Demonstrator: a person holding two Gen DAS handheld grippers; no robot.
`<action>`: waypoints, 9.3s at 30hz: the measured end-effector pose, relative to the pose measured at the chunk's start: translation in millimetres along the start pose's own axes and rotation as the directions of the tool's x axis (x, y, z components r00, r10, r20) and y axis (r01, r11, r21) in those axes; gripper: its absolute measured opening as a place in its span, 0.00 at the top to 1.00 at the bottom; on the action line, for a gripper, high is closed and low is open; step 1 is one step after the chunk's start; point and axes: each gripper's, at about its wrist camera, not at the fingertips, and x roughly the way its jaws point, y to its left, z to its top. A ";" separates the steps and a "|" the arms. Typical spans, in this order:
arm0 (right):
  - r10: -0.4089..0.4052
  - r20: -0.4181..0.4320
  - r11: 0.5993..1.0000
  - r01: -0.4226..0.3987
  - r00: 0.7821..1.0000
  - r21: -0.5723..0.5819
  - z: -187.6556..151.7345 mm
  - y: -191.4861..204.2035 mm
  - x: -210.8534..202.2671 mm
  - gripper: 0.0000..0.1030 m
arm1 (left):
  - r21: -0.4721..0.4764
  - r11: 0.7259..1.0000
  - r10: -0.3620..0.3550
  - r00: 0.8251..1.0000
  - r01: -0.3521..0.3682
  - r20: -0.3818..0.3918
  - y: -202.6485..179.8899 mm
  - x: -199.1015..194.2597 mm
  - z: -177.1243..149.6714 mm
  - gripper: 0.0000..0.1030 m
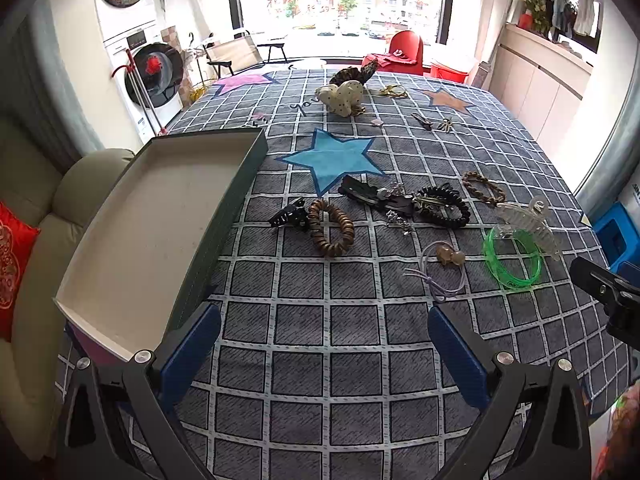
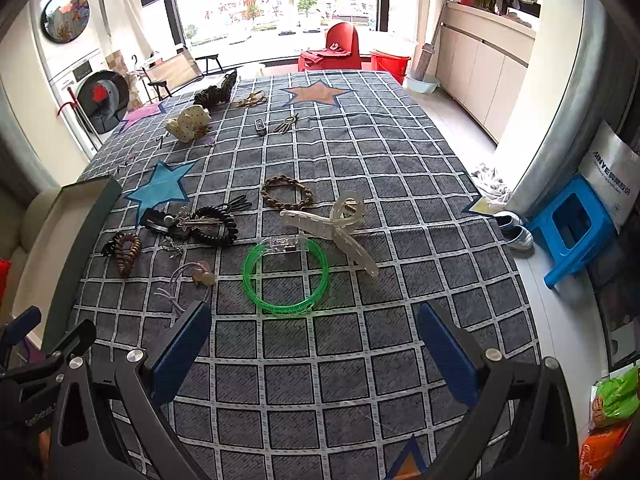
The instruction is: Organize jewelry
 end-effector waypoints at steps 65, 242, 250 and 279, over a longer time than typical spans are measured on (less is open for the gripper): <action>-0.009 0.046 1.000 0.010 0.999 -0.025 -0.1 6.8 -17.8 0.01 | -0.014 0.999 0.037 0.998 -0.036 0.054 9.8 -22.7 -0.8 0.00; 0.392 -0.278 0.827 -0.468 0.877 -0.312 114.2 356.0 169.2 0.64 | -0.199 0.961 0.166 0.975 -0.194 -0.150 221.9 130.4 84.1 0.87; 0.437 -0.196 0.829 -0.478 0.878 -0.290 113.9 314.4 119.5 0.51 | -0.142 0.962 0.216 0.968 -0.233 -0.127 208.5 128.0 83.1 0.87; 0.459 -0.143 0.862 -0.478 0.877 -0.166 43.7 176.0 46.6 0.18 | -0.107 0.984 0.138 0.990 -0.139 -0.017 160.6 47.1 59.7 0.00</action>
